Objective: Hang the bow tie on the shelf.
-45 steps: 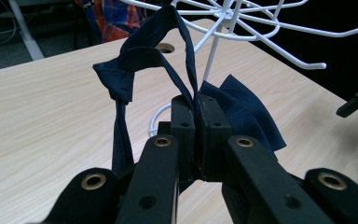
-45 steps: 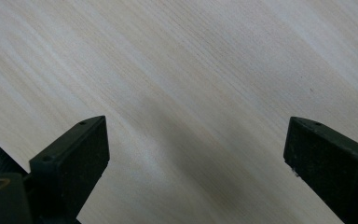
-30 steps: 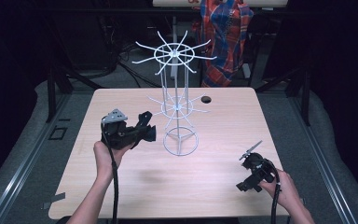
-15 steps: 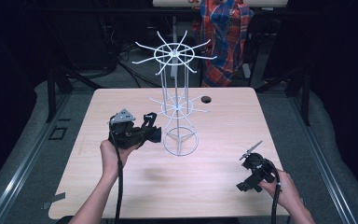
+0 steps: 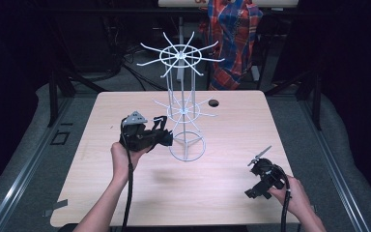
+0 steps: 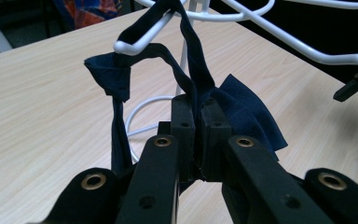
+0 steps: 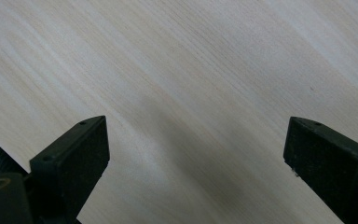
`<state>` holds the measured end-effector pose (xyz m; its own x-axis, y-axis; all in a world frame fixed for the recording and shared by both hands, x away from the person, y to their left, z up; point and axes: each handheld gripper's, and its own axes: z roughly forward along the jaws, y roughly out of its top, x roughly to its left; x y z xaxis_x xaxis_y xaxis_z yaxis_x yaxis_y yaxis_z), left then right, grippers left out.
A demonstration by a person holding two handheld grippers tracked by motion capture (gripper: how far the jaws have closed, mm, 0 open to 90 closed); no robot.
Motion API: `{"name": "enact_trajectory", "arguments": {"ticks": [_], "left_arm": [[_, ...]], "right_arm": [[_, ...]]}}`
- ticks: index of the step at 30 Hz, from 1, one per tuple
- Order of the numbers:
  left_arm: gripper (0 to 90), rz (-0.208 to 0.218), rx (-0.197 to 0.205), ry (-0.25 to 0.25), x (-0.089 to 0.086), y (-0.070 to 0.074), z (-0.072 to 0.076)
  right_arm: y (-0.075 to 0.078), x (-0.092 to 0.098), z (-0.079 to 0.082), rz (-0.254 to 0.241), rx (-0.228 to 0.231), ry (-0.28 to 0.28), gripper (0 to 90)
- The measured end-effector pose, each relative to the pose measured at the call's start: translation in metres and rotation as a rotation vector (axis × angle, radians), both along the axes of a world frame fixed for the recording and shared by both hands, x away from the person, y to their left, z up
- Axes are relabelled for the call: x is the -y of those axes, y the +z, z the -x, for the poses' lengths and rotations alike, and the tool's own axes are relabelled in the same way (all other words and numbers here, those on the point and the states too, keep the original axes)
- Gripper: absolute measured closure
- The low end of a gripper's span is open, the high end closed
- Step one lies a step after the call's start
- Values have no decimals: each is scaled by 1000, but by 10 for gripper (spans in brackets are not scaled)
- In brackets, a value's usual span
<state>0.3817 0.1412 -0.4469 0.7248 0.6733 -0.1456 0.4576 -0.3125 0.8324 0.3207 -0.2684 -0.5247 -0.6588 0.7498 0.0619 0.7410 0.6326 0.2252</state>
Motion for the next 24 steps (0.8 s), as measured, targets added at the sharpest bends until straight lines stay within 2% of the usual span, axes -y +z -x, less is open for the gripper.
{"name": "enact_trajectory", "arguments": {"ticks": [2,4,8,16,17,19,20,24], "left_arm": [[863,-2,0,-2,2,0,0],[863,3,5,1,3,0,-1],[863,40,8,13,3,-1,-5],[855,20,-38,-5,7,-8,-11],[854,19,-38,0,7,-8,-11],[853,32,-45,7,6,-10,-12],[852,29,-44,16,6,-10,-13],[845,17,-45,17,6,-12,-13]], "right_arm": [[2,1,0,16,-4,17,66],[-1,0,2,-25,20,-22,67],[0,0,1,-4,5,-4,67],[1,0,0,-1,-2,5,67],[-2,-1,3,-36,16,-27,67],[-5,-1,4,-60,37,-51,67],[0,1,1,-13,7,-7,67],[1,2,0,-3,-9,5,67]]}}
